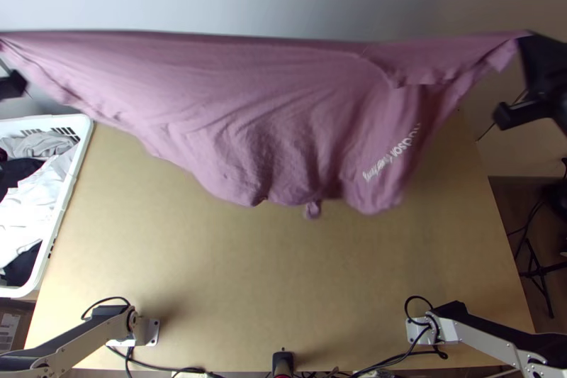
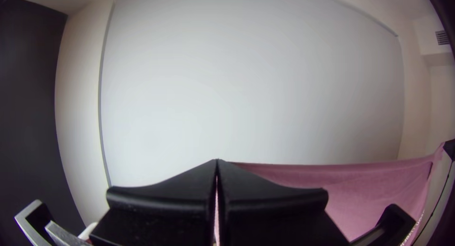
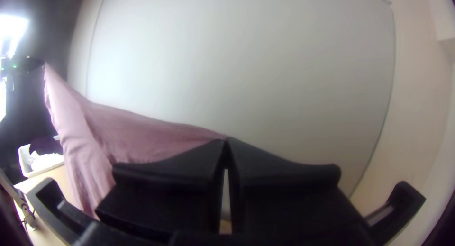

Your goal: Fold the t-shirt

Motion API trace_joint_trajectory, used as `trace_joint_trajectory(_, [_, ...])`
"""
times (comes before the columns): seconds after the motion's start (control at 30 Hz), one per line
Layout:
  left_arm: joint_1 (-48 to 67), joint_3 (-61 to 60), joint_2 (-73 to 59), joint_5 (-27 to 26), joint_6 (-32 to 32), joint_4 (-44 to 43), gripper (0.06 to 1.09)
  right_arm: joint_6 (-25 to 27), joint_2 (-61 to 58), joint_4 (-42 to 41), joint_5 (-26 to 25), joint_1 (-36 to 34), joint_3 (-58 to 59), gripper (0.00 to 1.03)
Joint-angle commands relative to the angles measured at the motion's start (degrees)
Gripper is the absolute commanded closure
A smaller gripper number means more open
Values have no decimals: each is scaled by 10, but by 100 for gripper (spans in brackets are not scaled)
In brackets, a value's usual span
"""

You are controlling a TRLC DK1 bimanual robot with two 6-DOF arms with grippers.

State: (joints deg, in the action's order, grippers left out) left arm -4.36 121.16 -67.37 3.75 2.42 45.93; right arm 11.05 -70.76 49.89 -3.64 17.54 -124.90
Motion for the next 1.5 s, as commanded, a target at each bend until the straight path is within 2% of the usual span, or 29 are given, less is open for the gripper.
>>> trace_joint_trajectory(0.0, [-4, 76, 7, 6, -43, -28, 105, 24, 36, -43, -18, 0, -17, 100])
trace_joint_trajectory(0.37, [11, 69, 85, -21, -79, 33, 105, 40, 93, -32, -19, -1, -25, 100])
trace_joint_trajectory(0.53, [10, 66, 123, -37, -80, 86, 105, 44, 124, 10, -19, -2, -25, 100])
trace_joint_trajectory(0.7, [10, 63, 156, -58, -73, 173, 105, 23, 167, 80, -18, -14, -10, 100])
trace_joint_trajectory(0.9, [-3, 60, 190, -131, -57, 282, 105, 6, 214, 179, -14, -17, 10, 100])
trace_joint_trajectory(1.03, [-30, 42, 199, -198, -57, 343, 105, -8, 229, 195, -7, -17, 47, 100])
trace_joint_trajectory(1.23, [-42, -94, 220, -239, -43, 318, 105, -43, 231, 173, 22, -16, 155, 100])
trace_joint_trajectory(1.47, [-38, -299, 208, -242, 17, 135, 105, -64, 214, 9, 34, 20, 372, 100])
